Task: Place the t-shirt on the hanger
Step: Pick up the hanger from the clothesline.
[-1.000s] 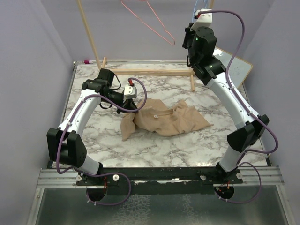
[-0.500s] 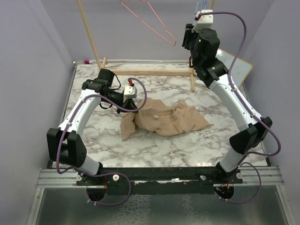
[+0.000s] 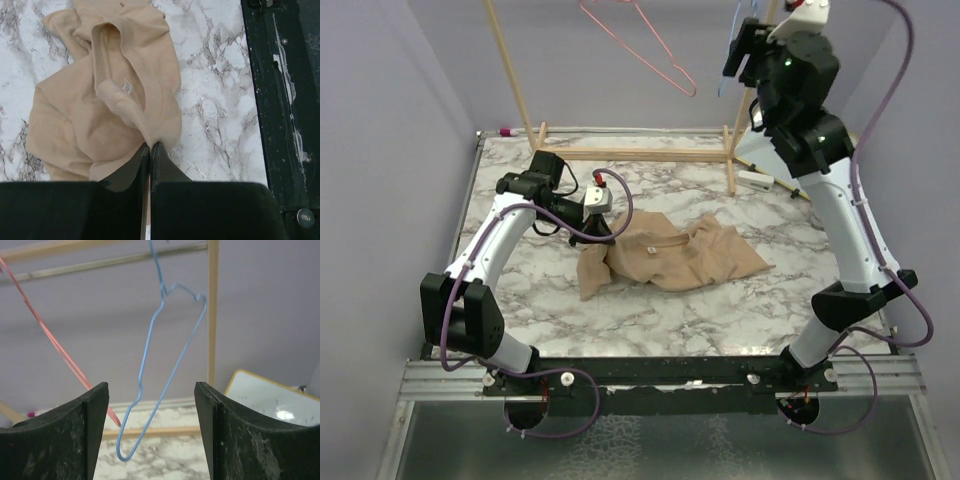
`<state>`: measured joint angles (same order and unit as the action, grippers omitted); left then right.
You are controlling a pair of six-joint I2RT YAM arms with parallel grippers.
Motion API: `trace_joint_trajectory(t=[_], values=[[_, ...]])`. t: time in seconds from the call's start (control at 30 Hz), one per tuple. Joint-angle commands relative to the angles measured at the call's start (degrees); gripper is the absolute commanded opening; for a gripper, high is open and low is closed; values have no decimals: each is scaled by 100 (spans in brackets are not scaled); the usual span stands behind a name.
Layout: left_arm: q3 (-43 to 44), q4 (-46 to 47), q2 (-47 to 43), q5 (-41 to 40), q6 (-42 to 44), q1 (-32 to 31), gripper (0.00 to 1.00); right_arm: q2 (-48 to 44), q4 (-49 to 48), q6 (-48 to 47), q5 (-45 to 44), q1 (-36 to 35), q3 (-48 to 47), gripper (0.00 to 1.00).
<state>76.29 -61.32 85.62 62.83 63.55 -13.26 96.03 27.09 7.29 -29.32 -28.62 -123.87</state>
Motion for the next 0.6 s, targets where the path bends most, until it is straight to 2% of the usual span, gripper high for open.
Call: trace_joint_trajectory(t=[0.0, 0.17, 0.33, 0.57], values=[[-49, 53, -162, 360, 68, -16, 0, 412, 601, 319, 64, 140, -1135, 69], [-124, 110, -222, 392, 69, -28, 0, 783, 625, 714, 651, 322, -1661, 69], [-277, 193, -311, 455, 43, -37, 0, 910, -36, 989, 1004, 401, -1444, 67], [-399, 327, -374, 520, -24, -45, 0, 1614, -445, 1167, 1061, 401, -1916, 66]])
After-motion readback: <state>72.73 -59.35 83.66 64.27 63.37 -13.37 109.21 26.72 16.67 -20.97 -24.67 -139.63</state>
